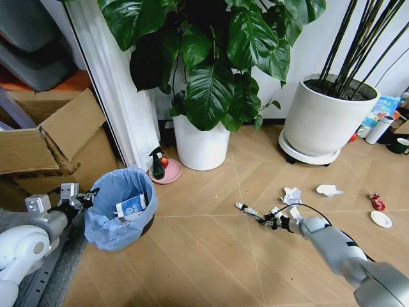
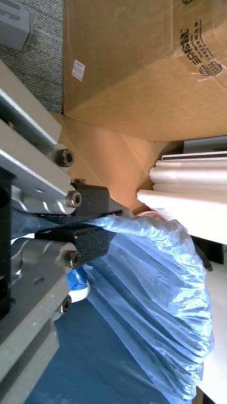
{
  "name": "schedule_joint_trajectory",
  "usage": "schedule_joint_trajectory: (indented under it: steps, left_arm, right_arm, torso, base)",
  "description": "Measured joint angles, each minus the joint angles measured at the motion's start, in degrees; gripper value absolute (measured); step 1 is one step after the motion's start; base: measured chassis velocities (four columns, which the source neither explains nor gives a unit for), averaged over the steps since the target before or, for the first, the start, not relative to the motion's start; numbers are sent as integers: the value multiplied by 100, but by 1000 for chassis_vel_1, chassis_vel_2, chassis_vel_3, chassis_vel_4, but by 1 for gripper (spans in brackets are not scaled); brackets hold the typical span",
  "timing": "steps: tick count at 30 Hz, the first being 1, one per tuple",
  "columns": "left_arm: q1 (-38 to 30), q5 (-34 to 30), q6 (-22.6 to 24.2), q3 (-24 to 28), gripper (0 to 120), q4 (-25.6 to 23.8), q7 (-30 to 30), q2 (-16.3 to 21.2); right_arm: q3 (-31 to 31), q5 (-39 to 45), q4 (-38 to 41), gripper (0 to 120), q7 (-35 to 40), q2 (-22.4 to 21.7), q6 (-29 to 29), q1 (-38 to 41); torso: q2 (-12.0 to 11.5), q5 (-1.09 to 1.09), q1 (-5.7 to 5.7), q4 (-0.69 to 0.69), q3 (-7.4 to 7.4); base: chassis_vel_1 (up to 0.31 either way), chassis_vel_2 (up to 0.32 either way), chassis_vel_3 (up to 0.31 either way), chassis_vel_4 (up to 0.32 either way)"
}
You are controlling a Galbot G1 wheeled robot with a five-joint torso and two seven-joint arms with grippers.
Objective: Pick up the trash bin and place the garbage on the floor into it.
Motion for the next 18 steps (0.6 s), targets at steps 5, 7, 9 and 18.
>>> schedule_joint_trajectory:
  steps: [5, 7, 9, 18]
  left_arm:
    - [18, -3, 0, -17, 0, -5, 0, -5]
    - [20, -3, 0, -19, 0, -5, 0, -8]
    - [21, -3, 0, -19, 0, -7, 0, -14]
    - [56, 1, 0, -5, 0, -31, 0, -29]
  right_arm:
    - [4, -1, 30, 4, -12, -56, -12, -24]
    - [8, 1, 39, 0, -15, -64, -17, -32]
    - [12, 6, 51, 0, -16, -70, -19, -41]
    - [18, 696, 703, 0, -205, -265, 38, -142]
  torso:
    - [0, 0, 0, -3, 1]
    - [0, 0, 0, -3, 1]
    - [0, 0, 0, -2, 1]
    - [0, 1, 1, -3, 1]
  base:
    - [0, 0, 0, 0]
    - [0, 0, 0, 0]
    - [0, 0, 0, 0]
    - [0, 0, 0, 0]
